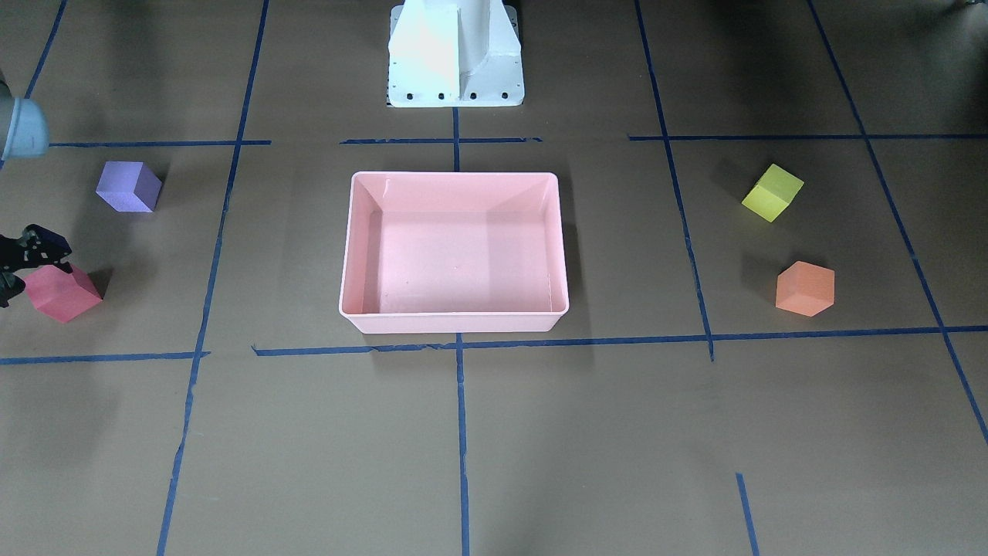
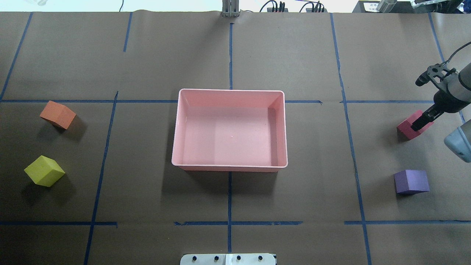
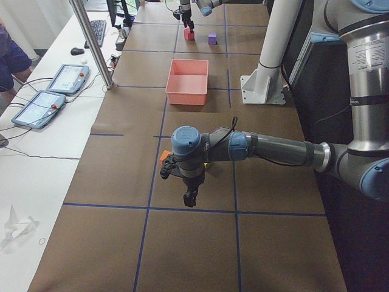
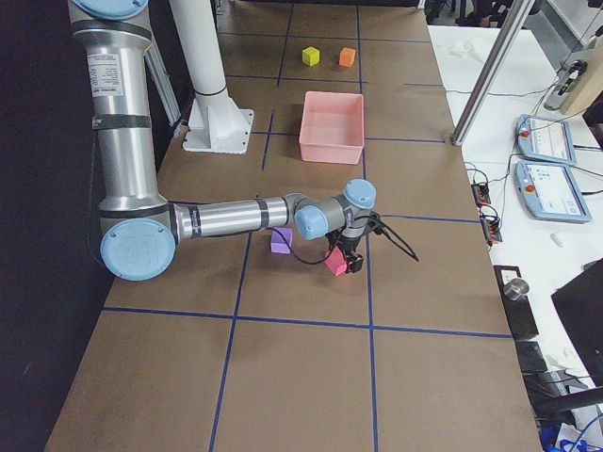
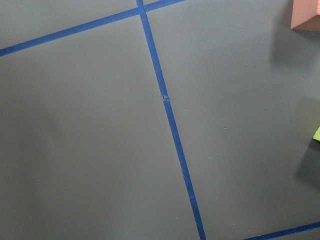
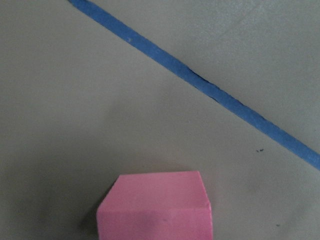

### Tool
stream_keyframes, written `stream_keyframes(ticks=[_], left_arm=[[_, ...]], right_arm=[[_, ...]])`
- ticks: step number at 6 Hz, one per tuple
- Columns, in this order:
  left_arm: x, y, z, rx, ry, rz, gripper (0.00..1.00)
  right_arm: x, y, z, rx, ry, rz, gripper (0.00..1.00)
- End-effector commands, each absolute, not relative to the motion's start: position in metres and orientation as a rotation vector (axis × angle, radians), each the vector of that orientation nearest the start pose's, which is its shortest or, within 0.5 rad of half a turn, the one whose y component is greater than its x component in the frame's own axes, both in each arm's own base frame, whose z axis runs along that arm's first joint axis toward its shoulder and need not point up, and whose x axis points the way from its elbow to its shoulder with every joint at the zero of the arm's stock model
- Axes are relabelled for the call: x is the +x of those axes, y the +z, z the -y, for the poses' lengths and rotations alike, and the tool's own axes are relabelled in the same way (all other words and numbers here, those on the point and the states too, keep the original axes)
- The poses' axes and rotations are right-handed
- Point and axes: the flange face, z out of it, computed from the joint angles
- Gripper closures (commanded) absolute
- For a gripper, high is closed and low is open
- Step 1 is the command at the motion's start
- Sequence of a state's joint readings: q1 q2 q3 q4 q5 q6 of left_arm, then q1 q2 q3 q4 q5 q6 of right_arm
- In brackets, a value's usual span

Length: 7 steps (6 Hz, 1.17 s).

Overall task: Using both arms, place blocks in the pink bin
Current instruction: 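Lower the right gripper onto the pink cube and close on it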

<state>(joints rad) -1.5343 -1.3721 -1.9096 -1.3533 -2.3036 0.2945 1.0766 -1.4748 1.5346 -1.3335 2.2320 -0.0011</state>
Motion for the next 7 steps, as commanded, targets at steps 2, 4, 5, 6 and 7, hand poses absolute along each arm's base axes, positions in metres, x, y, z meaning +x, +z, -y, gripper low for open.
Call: stream_keyframes(ticks=[2,4,5,6,7], left_arm=[[-0.053,0.604,0.399,0.022,0.287,-0.737,0.0],[-0.053,0.604,0.399,0.022,0.287,-0.737,0.0],[-0.053,0.603,0.399,0.023,0.287,-0.737,0.0],[-0.053,0.601,0.399,0.028,0.289,-0.737,0.0],[-0.053,0.598,0.399,0.036,0.29,-0.736,0.0]], right_arm=[[-0.206,0.606,0.52,0.106,-0.552,0.724,0.03],[-0.214,0.609,0.516,0.07,-0.503,0.725,0.46],[-0.218,0.606,0.514,0.052,-0.46,0.728,0.72],[-0.219,0.582,0.515,0.086,-0.47,0.742,0.86],[-0.22,0.553,0.514,0.101,-0.436,0.76,0.86]])
